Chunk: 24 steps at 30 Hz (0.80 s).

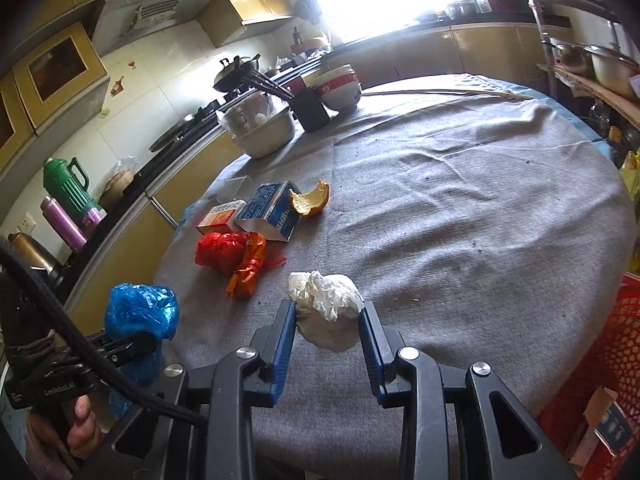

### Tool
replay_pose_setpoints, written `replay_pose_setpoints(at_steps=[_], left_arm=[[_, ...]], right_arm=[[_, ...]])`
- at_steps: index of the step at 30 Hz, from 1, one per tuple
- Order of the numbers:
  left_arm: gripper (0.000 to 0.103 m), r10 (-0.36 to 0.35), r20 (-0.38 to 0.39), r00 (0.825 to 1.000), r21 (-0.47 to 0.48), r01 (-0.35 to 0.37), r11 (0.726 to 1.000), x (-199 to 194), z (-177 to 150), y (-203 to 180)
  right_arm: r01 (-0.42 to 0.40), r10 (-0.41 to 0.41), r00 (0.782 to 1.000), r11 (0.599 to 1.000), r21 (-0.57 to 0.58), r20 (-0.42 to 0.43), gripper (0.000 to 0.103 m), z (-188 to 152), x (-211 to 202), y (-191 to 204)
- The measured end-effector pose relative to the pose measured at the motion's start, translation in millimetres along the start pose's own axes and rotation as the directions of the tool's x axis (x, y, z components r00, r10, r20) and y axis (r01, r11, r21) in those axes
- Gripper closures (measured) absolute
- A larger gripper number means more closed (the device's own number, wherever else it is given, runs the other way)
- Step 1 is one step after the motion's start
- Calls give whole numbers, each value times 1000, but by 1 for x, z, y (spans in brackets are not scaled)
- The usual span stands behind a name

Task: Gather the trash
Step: 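Lift the blue bag and tissue and turn both tools toward the red basket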

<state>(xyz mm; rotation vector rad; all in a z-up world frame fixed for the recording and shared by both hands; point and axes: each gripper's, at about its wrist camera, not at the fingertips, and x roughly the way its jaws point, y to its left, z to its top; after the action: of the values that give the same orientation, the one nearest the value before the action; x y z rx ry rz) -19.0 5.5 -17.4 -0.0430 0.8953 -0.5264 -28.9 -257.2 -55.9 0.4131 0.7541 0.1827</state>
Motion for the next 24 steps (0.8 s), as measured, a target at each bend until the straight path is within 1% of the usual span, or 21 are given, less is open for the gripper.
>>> replay_pose_setpoints(at_steps=[3,7,15,24], left_arm=[[48,0,13,1000,27,0,1000,-5,1,-14],[48,33,35,999,81,-35,996,-12,5,-36],[48,67,72,995,163,-78,984,-24,11,-73],[48,73,102,992,239,-95,966,-32,10,-103]], right_arm=[[0,0,1000,1000,3,15,69,-2,-10,-2],[2,-2,999,1000,2,38,69,-4,-24,-4],[15,-15,997,1000,7,76,69,-8,-51,-9],[36,-40,993,999,33,110,69,-13,-76,-23]])
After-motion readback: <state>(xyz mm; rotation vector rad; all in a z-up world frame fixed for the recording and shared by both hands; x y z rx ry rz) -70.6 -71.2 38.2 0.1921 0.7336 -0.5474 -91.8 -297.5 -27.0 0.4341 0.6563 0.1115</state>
